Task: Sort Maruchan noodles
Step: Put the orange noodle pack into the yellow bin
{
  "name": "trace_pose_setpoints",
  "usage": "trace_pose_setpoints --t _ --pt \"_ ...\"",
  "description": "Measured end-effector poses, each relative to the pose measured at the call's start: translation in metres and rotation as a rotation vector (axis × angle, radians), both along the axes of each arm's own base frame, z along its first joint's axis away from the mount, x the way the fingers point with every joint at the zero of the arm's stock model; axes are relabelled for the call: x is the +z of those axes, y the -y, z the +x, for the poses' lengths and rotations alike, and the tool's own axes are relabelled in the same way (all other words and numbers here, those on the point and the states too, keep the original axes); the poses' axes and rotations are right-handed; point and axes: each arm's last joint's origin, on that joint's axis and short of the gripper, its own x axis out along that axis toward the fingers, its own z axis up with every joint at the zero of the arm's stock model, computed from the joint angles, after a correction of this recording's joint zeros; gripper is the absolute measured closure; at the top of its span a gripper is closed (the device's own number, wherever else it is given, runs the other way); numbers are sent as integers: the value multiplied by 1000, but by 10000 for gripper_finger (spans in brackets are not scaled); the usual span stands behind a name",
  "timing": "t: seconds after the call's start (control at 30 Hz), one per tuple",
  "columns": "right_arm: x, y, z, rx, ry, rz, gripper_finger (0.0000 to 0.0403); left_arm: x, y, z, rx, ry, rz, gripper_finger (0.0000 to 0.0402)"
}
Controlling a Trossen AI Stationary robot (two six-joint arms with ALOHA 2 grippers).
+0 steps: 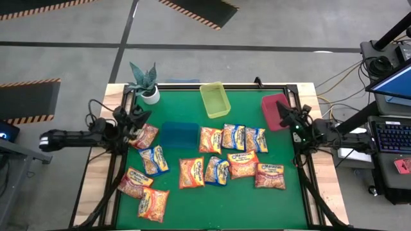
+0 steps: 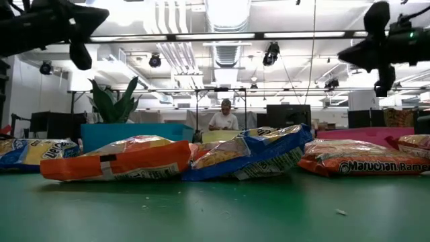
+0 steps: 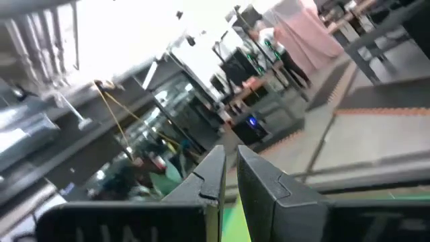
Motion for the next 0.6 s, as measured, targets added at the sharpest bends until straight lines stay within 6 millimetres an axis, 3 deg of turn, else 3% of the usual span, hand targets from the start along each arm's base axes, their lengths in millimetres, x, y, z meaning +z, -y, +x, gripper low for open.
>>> trace_pose_setpoints --t 0.27,0.6 --pt "42 0 -10 -38 -8 -96 374 15 -2 24 -22 -118 -52 402" --pt "71 0 -6 -90 -172 -224 374 32 -3 81 -55 -478 -124 402"
